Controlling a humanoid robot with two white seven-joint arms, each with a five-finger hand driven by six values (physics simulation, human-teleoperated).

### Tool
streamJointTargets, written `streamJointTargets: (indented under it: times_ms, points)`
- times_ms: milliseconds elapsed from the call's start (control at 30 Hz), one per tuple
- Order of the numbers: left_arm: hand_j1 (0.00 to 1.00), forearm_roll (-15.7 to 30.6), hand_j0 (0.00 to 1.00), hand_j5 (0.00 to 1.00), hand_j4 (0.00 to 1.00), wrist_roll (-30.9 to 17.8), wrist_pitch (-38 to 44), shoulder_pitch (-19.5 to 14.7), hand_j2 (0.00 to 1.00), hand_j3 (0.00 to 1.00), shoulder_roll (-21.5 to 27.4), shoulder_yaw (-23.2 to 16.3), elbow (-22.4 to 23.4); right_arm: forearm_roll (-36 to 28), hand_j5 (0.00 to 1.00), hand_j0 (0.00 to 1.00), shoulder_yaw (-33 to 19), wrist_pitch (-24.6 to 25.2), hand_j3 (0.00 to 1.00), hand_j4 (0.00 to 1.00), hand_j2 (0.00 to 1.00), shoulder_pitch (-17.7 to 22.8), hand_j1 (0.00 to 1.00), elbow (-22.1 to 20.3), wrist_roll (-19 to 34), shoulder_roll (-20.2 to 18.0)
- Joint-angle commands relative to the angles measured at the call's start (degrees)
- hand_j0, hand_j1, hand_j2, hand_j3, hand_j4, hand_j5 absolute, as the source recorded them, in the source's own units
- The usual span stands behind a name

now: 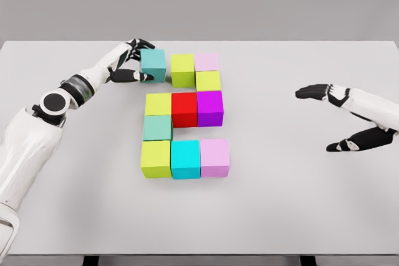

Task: Assemble the squares on the desktop into the number 2

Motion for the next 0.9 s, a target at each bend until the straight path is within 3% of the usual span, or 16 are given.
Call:
streamJointTargets:
  times_ms: [0, 200, 700, 867]
  points:
    - [0.43, 0.3, 0.43, 0.43, 0.43, -0.3, -0.1, 0.0, 0.43, 0.43, 0.0, 0.1, 0.0, -0.5, 1.00, 1.00, 0.1, 0.1, 1.00, 1.00, 1.00, 0.0, 1.00, 0.0, 0.0, 1.2]
    - [0.43, 0.2, 0.43, 0.43, 0.43, -0.3, -0.1, -0.3, 0.43, 0.43, -0.5, 0.1, 2.6, -0.2, 1.00, 1.00, 0.1, 0.1, 1.00, 1.00, 1.00, -0.1, 1.00, 0.3, 0.0, 1.8]
    - [0.44, -0.1, 0.44, 0.44, 0.44, -0.3, -0.1, -1.1, 0.44, 0.44, -1.0, 0.2, 3.0, 0.1, 1.00, 1.00, 0.1, 0.1, 1.00, 1.00, 1.00, -0.2, 1.00, 0.1, 0.0, 2.8]
    - [0.56, -0.1, 0.56, 0.56, 0.56, -0.3, -0.1, -1.4, 0.56, 0.56, -1.6, 0.1, 3.4, 0.1, 1.00, 1.00, 0.1, 0.1, 1.00, 1.00, 1.00, -0.1, 1.00, 0.0, 0.0, 2.9]
